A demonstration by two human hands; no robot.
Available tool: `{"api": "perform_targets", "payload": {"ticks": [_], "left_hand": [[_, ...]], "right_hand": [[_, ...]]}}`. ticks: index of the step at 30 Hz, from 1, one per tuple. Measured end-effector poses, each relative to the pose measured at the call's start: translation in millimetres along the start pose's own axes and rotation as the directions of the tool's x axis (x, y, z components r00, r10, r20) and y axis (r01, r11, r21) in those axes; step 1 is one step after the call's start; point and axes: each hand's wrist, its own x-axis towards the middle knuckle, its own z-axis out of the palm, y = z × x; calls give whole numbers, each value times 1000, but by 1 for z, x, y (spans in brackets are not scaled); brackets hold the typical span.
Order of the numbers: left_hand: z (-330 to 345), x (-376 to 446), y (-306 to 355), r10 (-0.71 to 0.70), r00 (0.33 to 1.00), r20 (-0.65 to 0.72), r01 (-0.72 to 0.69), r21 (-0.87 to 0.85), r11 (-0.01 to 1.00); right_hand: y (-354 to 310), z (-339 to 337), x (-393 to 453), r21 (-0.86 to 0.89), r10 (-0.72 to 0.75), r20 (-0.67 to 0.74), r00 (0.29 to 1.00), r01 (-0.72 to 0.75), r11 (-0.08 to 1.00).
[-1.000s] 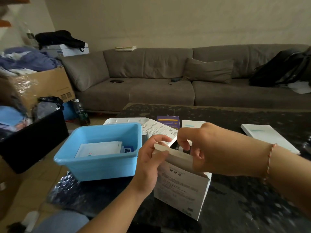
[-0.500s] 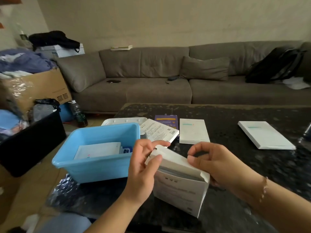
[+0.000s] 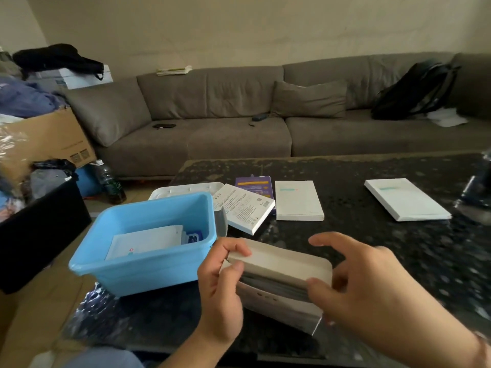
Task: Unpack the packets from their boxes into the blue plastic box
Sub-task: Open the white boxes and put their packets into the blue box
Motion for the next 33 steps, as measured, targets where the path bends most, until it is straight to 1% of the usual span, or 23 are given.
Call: {"api": "perform_targets", "payload": {"ticks": [3,5,6,7,8,9,11,12,13,15,17,19,21,23,25,28,30,33], "left_hand": [[10,6,4,67,993,-92,-65,25,998],[17,16,6,167,978,-127,-161,57,985],[20,22,4,220,969,-115,-211,87,974],[23,27,1,269,960,-82,-257,132,957],[26,31,-2,294,955,-35,-284,171,944],[28,33,-7,295,955,18,-293,189,937],[29,29,-18,269,954,133,-289,166,943],[27,25,-24,258,949,181,-286,153,946],[25,21,-28,252,945,210,-286,153,946],[20,15,-35,242,938,249,-288,169,943],[19,9,-36,213,934,288,-265,156,951],[19,7,-35,162,929,333,-216,133,967],[20,7,-32,83,942,326,-142,160,977],[20,8,-30,11,955,295,-60,158,986],[20,9,-28,-22,959,282,-20,146,989],[19,10,-28,-59,961,269,26,127,992],[18,12,-28,-94,960,263,60,136,989],[17,17,-24,-112,952,283,72,148,986]], "right_hand": [[0,-9,0,-11,-23,-22,1000,22,1000],[3,-15,4,-28,-95,-99,991,93,995],[8,-15,9,-52,-142,-160,977,135,989],[14,-14,17,-70,-171,-223,960,160,985],[21,-12,26,-69,-163,-273,948,150,986],[29,-8,34,-44,-116,-304,945,108,993],[42,5,44,11,-12,-332,943,17,1000],[49,12,46,9,-4,-355,935,8,1000],[54,18,45,-3,-34,-391,920,36,999],[67,26,39,-84,-165,-448,878,142,986],[78,31,36,-132,-241,-450,860,203,970],[83,31,35,-130,-253,-451,856,217,967],[80,31,35,-151,-275,-459,845,231,961],[75,32,34,-256,-325,-461,826,227,940],[67,32,34,-362,-383,-441,812,229,903],[57,34,34,-456,-512,-339,789,338,823],[51,36,34,-488,-540,-267,798,371,790],[48,40,40,-548,-489,-228,842,304,779]]}}
